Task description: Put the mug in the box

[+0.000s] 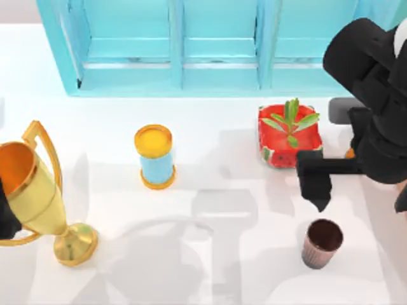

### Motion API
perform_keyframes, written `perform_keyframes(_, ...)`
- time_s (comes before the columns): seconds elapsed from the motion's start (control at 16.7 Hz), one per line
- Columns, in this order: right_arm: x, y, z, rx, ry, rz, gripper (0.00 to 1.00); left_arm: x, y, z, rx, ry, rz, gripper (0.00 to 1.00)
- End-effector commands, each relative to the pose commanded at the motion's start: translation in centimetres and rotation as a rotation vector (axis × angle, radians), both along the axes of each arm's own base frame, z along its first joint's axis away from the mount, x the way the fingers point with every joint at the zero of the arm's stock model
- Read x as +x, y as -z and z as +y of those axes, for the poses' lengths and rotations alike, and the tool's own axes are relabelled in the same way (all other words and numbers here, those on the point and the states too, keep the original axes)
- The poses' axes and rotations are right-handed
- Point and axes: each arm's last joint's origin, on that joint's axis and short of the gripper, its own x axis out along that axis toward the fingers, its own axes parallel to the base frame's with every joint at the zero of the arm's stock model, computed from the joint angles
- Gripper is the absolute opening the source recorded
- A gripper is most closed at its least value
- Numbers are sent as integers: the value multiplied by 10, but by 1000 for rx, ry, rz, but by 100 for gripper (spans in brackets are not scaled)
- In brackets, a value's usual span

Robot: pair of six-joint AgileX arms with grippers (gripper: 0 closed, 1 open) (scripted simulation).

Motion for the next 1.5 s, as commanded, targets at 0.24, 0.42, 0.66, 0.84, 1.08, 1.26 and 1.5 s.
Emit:
perform_keyframes(0.24, 1, 12, -1, -3, 0, 5, 100, 0, 0, 0, 0, 0, 0, 100)
perform_keyframes(0.42, 4, 43, 1, 1, 0, -1, 100, 0, 0, 0, 0, 0, 0, 100)
perform_keyframes(0.66, 2, 88, 1, 6, 0, -9, 100, 0, 0, 0, 0, 0, 0, 100)
perform_keyframes(0.84, 0, 100, 0, 0, 0, 0, 100, 0, 0, 0, 0, 0, 0, 100)
perform_keyframes(1.08, 0, 100, 0, 0, 0, 0, 92, 0, 0, 0, 0, 0, 0, 100)
perform_keyframes(1.26, 0, 100, 0, 0, 0, 0, 70, 0, 0, 0, 0, 0, 0, 100)
perform_keyframes(1.5, 0, 100, 0, 0, 0, 0, 40, 0, 0, 0, 0, 0, 0, 100)
